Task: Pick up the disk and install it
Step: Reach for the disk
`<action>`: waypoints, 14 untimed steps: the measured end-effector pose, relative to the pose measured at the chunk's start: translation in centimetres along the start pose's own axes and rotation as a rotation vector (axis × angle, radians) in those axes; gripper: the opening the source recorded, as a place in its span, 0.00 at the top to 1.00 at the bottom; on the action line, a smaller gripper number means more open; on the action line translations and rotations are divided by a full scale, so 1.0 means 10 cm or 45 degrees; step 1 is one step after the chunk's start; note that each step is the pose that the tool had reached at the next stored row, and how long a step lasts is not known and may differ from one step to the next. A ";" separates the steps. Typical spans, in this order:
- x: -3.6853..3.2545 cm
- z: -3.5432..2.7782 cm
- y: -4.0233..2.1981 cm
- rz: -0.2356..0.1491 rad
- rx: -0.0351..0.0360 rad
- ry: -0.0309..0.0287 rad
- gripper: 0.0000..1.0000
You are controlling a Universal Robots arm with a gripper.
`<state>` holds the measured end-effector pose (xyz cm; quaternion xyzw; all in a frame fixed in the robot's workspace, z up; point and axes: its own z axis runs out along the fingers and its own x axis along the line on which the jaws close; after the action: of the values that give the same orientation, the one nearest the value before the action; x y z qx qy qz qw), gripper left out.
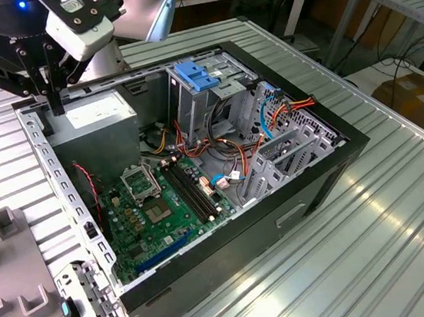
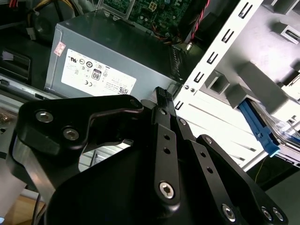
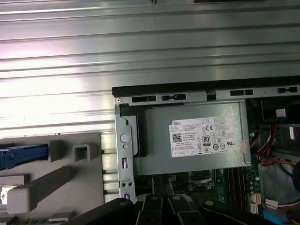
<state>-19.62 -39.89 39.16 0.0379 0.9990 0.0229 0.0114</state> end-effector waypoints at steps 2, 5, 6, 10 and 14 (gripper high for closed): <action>0.014 0.001 -0.001 0.000 -0.0003 0.0001 0.89; 0.034 0.000 -0.003 0.000 -0.0004 0.0004 0.89; 0.042 0.000 -0.003 0.000 -0.0005 0.0004 0.89; 0.080 0.000 -0.006 0.000 -0.0009 0.0007 0.89; 0.128 -0.001 -0.010 0.000 -0.0015 0.0010 0.89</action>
<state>-20.90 -39.89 39.13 0.0379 0.9989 0.0235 0.0110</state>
